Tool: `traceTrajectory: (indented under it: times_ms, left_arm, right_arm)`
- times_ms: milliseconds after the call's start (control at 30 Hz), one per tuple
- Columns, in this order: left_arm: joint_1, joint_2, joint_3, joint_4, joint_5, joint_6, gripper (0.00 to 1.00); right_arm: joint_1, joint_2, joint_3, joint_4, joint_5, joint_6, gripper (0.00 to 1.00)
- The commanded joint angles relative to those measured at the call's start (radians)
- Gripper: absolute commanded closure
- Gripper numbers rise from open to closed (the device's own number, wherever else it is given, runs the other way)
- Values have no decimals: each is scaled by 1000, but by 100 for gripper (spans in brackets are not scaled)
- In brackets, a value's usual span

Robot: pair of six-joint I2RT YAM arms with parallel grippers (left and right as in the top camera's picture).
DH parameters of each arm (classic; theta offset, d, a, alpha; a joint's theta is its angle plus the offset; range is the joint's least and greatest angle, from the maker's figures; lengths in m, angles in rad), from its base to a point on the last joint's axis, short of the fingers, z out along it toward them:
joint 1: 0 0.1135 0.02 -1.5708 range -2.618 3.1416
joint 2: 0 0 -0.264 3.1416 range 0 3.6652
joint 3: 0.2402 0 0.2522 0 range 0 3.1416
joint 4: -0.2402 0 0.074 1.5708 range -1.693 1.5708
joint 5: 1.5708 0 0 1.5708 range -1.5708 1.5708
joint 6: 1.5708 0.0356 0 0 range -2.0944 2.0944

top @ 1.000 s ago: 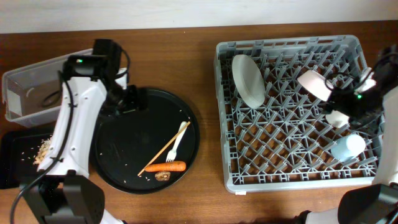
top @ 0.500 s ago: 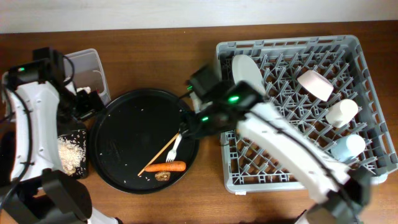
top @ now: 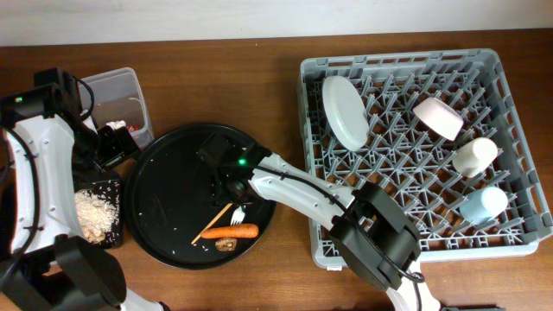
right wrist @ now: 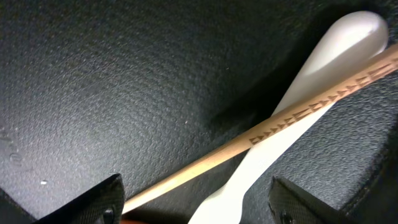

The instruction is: Sort waste into correct bins and load items into the dishwasher rack

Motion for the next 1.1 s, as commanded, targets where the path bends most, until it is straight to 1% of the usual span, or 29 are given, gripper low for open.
traceTrajectory:
  times_ms: [0, 33, 100, 167, 267, 300, 333, 367, 433, 600, 700, 967, 1067]
  left_arm:
    - [0, -4, 4, 2, 11, -11, 1]
    - [0, -4, 4, 2, 11, -11, 1]
    - [0, -4, 4, 2, 11, -11, 1]
    - [0, -4, 4, 2, 11, -11, 1]
    - [0, -4, 4, 2, 11, -11, 1]
    - [0, -4, 4, 2, 11, -11, 1]
    - [0, -4, 4, 2, 11, -11, 1]
    - [0, -4, 4, 2, 11, -11, 1]
    - [0, -4, 4, 2, 11, -11, 1]
    - [0, -4, 4, 2, 11, -11, 1]
    - [0, -4, 4, 2, 11, -11, 1]
    - [-3, -4, 4, 6, 11, -11, 1]
    - [-3, -4, 4, 6, 11, -11, 1]
  right_arm:
    - [6, 25, 6, 3, 34, 34, 24]
    - [6, 31, 6, 3, 35, 51, 25]
    - [6, 53, 6, 8, 35, 78, 30]
    - [6, 64, 6, 19, 45, 79, 39]
    - [5, 64, 6, 18, 61, 83, 49]
    - [4, 64, 6, 18, 61, 83, 54]
    - [4, 64, 6, 18, 61, 82, 64]
    - [4, 64, 6, 18, 61, 82, 68]
    - [2, 64, 8, 17, 61, 82, 71]
    - [-29, 62, 39, -17, 60, 74, 89]
    - [-51, 58, 64, -27, 56, 50, 91]
    - [-54, 55, 128, -48, 56, -6, 91]
    - [-65, 19, 189, -66, 57, -111, 91]
